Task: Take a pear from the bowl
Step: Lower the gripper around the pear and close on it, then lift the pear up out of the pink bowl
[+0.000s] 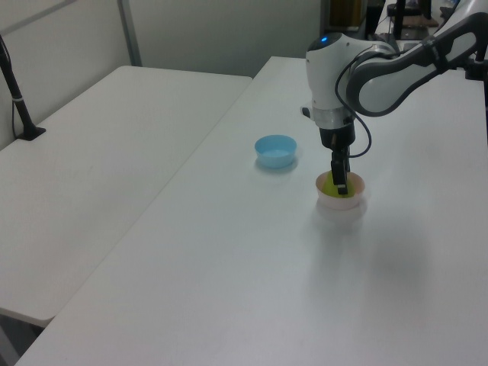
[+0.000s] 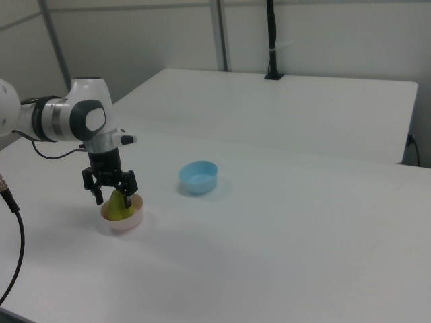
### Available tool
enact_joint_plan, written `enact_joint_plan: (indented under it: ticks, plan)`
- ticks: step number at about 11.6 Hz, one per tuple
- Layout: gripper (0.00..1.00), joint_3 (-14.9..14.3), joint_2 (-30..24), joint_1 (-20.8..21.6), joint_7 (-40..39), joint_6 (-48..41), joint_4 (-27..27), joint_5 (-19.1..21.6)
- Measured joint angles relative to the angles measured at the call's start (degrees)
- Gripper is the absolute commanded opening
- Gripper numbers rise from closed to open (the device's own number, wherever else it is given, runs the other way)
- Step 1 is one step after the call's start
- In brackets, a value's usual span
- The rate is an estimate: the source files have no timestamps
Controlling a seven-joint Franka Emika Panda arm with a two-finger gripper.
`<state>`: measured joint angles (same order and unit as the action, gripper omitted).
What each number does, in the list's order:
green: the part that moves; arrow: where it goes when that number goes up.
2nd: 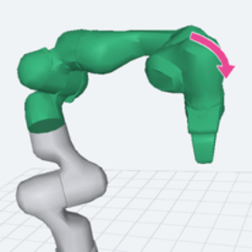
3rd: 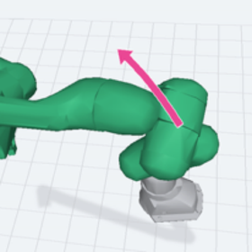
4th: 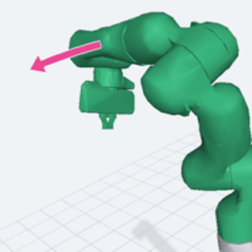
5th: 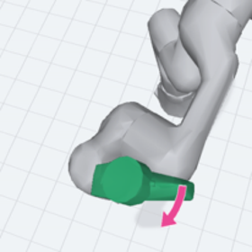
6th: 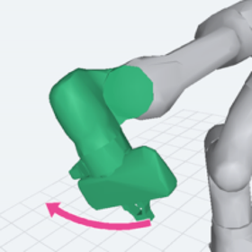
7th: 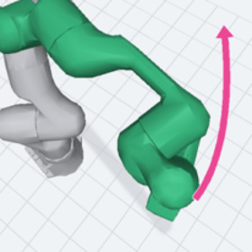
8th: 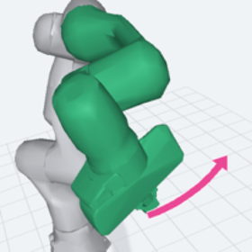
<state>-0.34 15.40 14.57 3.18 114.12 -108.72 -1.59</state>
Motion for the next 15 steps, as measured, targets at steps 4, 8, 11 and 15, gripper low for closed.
enact_joint_plan:
  ticks: [4,8,11,15]
  plan:
    - [0.85,-0.14,1.77,-0.36,0.00,1.30,0.00,-0.88]
    - [0.57,-0.14,2.18,-0.42,0.00,1.32,0.00,-0.88]
    - [0.42,-0.15,2.16,-0.42,0.00,1.32,0.15,-0.89]
    - [0.42,-0.14,0.97,-0.38,0.11,0.56,1.34,-0.89]
